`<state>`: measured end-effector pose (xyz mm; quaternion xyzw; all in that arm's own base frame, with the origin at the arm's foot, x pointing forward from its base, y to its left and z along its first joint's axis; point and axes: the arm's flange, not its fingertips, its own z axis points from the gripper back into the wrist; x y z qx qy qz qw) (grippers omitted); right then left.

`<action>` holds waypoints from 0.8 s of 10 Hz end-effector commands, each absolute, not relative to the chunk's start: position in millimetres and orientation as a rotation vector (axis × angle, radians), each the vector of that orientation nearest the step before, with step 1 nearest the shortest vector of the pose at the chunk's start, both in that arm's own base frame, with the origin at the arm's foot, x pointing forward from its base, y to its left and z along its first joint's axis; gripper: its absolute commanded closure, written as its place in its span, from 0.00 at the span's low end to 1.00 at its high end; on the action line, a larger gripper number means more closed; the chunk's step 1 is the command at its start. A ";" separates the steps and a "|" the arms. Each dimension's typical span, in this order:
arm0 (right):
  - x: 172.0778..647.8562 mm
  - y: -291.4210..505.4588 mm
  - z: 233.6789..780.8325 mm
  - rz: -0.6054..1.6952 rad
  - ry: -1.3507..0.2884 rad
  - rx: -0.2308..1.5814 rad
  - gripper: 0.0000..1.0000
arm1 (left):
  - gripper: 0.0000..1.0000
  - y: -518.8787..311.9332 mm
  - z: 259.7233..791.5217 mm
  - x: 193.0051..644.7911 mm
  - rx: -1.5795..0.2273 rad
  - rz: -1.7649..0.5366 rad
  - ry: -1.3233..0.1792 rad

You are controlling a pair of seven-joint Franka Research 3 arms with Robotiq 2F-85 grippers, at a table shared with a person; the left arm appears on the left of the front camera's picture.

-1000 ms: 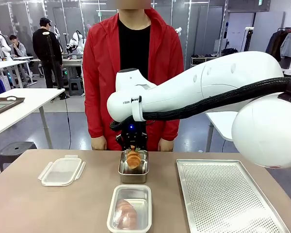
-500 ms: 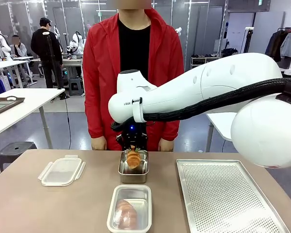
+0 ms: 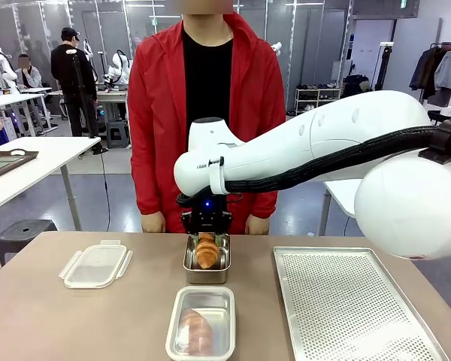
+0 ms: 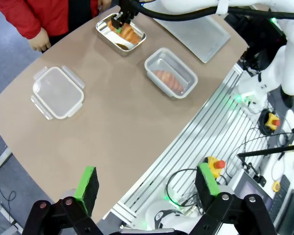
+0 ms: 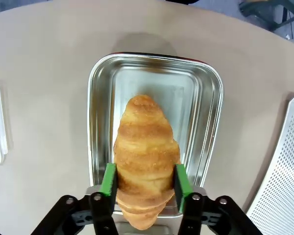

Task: Place the bread into the airtight container.
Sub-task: Pick up a Butter Roll and place it into an empty Airtight Container.

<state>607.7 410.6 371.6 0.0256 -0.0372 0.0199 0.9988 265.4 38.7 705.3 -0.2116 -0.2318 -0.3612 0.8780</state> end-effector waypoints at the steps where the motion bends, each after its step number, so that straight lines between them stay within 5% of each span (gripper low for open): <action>1: 605.5 409.1 372.8 0.013 -0.071 0.058 0.00 | 0.00 39.1 706.1 265.3 -0.450 -0.774 -0.486; 2: 605.6 405.5 368.5 0.012 -0.062 0.061 0.05 | 0.00 39.1 706.1 265.3 -0.450 -0.774 -0.486; 8: 608.9 406.8 367.9 0.027 -0.065 0.051 0.00 | 0.00 39.1 706.1 265.3 -0.450 -0.774 -0.486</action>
